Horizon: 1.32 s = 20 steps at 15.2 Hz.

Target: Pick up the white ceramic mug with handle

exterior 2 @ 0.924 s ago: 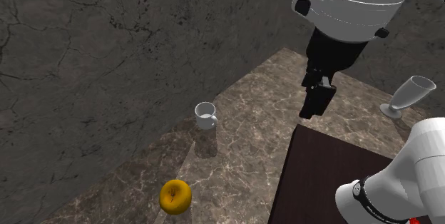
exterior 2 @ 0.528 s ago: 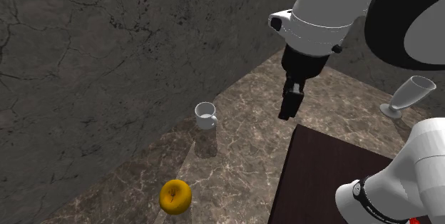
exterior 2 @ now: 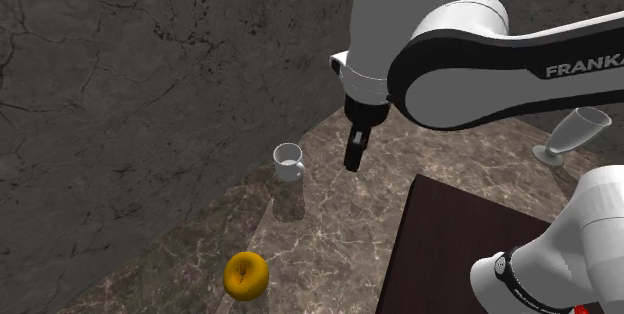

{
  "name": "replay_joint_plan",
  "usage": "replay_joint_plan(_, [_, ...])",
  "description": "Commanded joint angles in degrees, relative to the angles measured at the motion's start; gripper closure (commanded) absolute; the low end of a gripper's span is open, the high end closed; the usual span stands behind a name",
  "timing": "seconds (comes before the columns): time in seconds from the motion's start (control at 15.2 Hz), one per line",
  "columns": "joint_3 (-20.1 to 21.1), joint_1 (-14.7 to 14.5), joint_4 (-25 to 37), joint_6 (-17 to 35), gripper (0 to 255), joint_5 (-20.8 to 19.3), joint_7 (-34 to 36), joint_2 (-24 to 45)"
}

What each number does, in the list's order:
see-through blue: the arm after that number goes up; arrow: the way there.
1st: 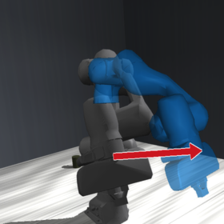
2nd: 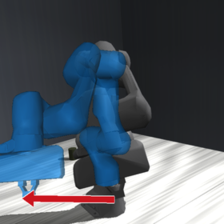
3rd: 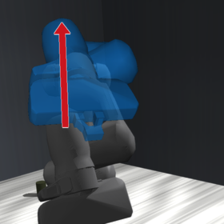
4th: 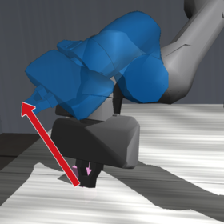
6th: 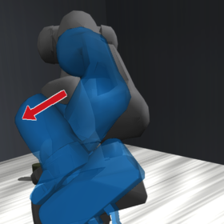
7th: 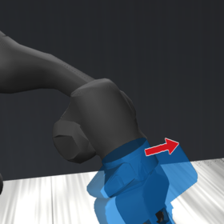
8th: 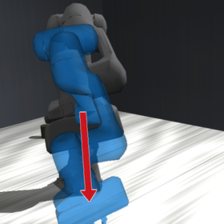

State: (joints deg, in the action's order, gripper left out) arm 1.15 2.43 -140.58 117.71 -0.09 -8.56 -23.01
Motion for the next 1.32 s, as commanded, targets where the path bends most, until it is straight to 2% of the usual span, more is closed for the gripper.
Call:
replay_joint_plan(0.0, [-0.2, 0.2, 1.0, 2.9, 0, -0.1, -0.2, 3.8])
replay_joint_plan(0.66, [-1.1, 1.0, 10.7, 16.2, 0, -0.5, -1.4, 26.3])
replay_joint_plan(1.25, [-1.5, 1.8, 25.8, 21.8, 0, -0.2, -2.5, 46.6])
